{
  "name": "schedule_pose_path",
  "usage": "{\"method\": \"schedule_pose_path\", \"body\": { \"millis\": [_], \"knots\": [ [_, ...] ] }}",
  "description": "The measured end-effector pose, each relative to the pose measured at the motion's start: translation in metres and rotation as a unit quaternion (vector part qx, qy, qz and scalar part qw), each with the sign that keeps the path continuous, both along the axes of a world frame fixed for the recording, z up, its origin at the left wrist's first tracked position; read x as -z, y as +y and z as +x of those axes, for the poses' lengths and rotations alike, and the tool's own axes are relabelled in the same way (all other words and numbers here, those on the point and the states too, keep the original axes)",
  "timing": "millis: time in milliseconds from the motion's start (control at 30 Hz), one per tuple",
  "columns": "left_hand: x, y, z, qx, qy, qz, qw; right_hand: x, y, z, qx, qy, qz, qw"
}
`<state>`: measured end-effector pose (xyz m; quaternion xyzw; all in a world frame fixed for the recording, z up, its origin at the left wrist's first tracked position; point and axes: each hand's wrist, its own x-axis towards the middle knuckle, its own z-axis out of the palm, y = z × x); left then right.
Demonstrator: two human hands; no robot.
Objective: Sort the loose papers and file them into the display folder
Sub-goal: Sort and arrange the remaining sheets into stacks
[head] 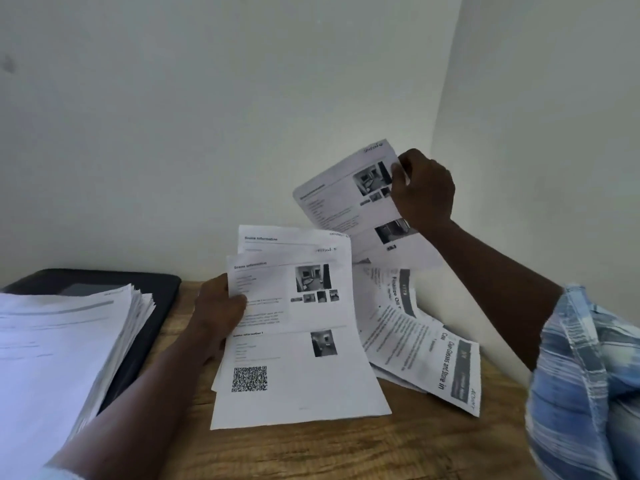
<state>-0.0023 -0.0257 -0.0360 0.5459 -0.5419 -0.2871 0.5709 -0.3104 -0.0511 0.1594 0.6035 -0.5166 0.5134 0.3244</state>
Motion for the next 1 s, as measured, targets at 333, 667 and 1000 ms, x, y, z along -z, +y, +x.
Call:
{"method": "schedule_pose_path", "body": {
  "millis": [333,667,1000],
  "knots": [
    [0.002,-0.003,0.004,0.016,-0.045,0.010,0.999,-0.049,0.050,0.010,-0.031,-0.027,-0.086,0.995],
    [0.007,-0.017,0.007,0.017,0.025,0.022,0.999,-0.031,0.039,0.001,-0.140,-0.203,-0.009,0.969],
    [0.016,-0.026,0.015,0.040,0.034,0.031,0.998,-0.045,0.061,-0.011,-0.148,-0.206,-0.056,0.966]
  ]
}}
